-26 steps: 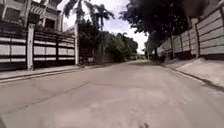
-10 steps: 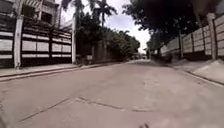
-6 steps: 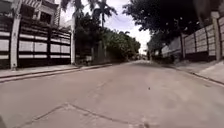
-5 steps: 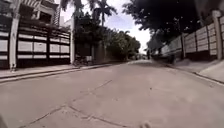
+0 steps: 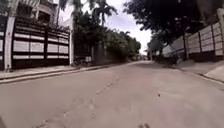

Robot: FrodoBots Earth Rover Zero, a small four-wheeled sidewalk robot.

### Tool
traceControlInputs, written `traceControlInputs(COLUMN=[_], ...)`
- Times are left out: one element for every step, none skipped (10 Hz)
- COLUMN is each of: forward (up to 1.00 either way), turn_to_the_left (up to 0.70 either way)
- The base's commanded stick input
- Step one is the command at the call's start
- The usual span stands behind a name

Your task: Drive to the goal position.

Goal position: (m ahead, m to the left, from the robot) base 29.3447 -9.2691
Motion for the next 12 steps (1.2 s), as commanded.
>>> traceControlInputs(forward=[0.70,0.70,0.70,0.70,0.70,0.70,0.70,0.70,0.70,0.70,0.70,0.70], turn_to_the_left=[-0.02,-0.02,-0.02,-0.02,-0.02,-0.02,-0.02,-0.02,-0.02,-0.02,-0.02,-0.02])
